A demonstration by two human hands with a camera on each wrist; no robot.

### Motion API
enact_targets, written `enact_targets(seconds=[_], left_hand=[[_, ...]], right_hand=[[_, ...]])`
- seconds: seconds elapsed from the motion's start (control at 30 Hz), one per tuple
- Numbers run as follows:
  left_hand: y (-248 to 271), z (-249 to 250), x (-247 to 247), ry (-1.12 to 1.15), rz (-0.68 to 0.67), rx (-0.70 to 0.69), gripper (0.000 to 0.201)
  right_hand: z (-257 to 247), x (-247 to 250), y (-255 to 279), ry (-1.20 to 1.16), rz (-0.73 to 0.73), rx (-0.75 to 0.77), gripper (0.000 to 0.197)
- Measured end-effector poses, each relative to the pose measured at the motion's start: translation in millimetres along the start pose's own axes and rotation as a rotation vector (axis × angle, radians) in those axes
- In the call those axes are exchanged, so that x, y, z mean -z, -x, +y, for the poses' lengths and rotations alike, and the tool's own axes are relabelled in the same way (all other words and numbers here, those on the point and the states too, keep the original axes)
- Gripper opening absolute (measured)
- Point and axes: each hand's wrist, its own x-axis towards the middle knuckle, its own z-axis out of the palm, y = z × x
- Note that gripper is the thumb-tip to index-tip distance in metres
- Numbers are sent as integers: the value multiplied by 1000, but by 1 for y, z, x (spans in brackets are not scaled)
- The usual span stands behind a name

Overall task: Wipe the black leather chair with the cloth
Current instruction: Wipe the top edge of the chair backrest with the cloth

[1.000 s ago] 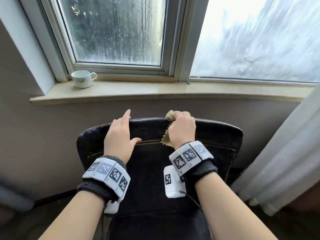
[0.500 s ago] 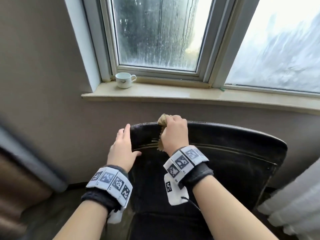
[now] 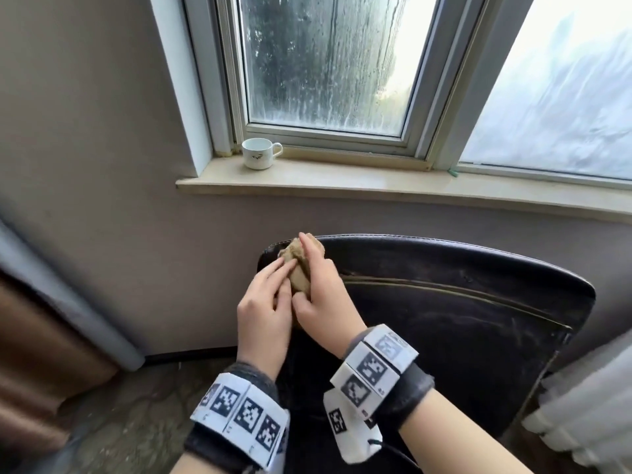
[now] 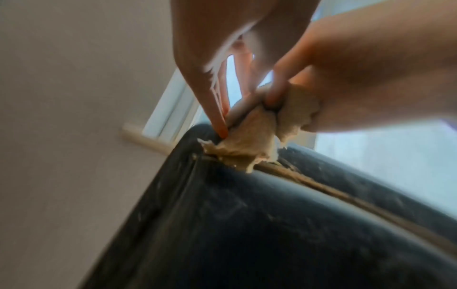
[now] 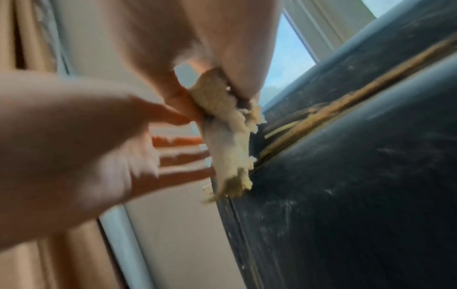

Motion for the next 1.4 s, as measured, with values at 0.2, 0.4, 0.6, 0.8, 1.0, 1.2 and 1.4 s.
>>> enact_targets(seconds=[0.2,0.4,0.6,0.8,1.0,1.2,1.4], left_hand=[[6,-2,-2,540,-201,511,37],[-9,-23,12,221,178,331,34],[4,-42,-22,-309,-9,-251,51],[65,-81,-39,-359,-282,-166,46],[41,-54,-25,-207,-32,-220,43],[18,-61,-33,-361,45,-205,40],[4,-54,-19,-287,65,-193,37]], right_hand=[[10,10,21,-47,-278,-29,84],[28,67,11,92,114,166,71],[67,84,-10,822,21,114,73],[69,81,-12,797,86,75,69],[74,77,-10,774,110,99,69],[74,77,-13,755,118,84,69],[73,74,-10,754,149,78,70]])
